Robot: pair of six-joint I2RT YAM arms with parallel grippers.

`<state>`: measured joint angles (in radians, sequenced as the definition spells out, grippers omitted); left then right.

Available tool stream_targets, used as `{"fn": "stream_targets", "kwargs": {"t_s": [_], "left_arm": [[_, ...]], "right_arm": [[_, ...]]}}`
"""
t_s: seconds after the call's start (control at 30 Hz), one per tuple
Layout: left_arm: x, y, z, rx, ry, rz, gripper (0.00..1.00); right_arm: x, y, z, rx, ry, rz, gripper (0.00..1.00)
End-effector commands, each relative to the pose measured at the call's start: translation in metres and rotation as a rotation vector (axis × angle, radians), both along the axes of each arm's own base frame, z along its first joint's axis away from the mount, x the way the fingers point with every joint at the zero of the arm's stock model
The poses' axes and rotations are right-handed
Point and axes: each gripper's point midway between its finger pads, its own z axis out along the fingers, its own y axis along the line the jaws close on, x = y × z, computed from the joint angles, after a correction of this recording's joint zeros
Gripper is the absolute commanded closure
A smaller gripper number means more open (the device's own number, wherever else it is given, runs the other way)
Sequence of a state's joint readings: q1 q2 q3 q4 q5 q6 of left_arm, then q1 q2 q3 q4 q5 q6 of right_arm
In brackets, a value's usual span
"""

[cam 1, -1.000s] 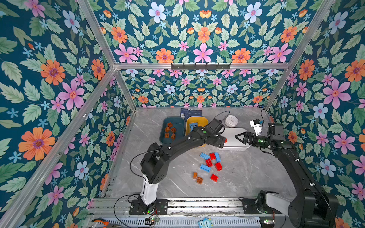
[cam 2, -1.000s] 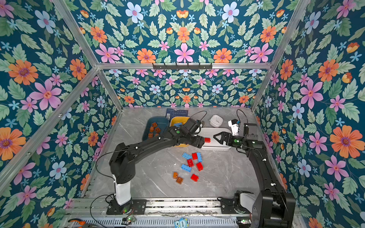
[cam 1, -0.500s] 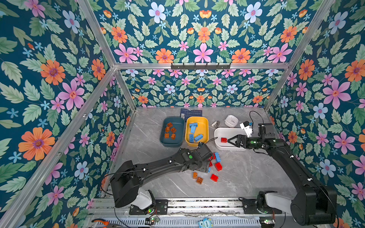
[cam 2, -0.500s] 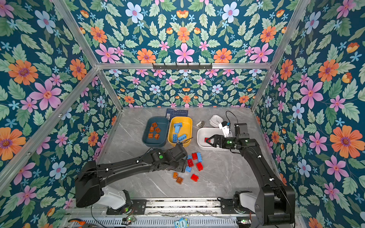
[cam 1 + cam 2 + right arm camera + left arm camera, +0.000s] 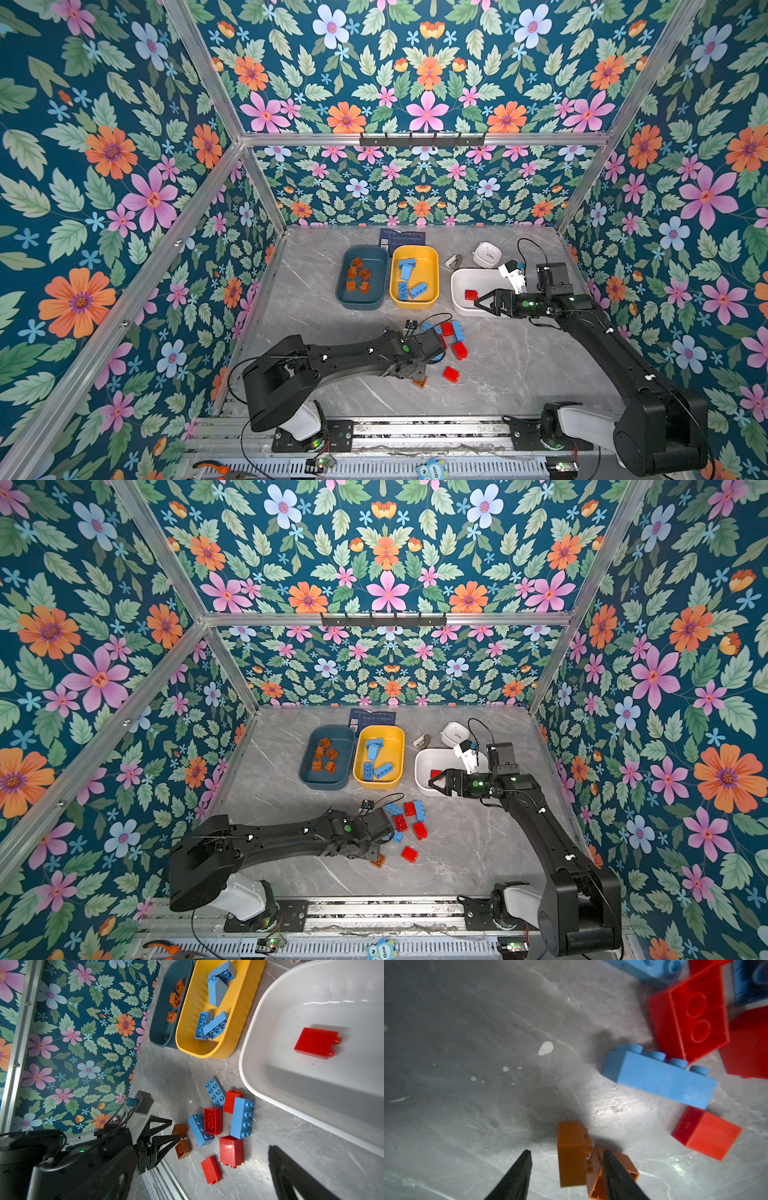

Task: Sort the legos into containers by color
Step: Pick up the lego from the middle-left of the table.

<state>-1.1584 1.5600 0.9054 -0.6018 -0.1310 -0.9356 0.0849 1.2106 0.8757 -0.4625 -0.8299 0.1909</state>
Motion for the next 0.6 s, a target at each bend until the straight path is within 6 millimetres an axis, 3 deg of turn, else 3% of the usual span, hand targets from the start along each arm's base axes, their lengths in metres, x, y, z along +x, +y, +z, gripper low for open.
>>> {"fn": "stream_targets", "kwargs": {"t_s": [0.0,0.37,0.57], "left_arm": [[0.004,-0.002,-0.002,-0.001,-0.015,0.003,0.46],[0.002,0.004,-0.014,0.021,-0.009,0.008,0.65],[0.004,0.001,-0.01,0.006,-0.007,0.005,0.73]], "right_arm": [[-0.001,0.0,-0.001,-0.005,-0.003,0.0,0.01],[-0.003,0.0,-0.005,-0.004,0.003,0.003,0.01],[-0.004,-0.001,-0.004,-0.009,0.001,0.004,0.01]]}}
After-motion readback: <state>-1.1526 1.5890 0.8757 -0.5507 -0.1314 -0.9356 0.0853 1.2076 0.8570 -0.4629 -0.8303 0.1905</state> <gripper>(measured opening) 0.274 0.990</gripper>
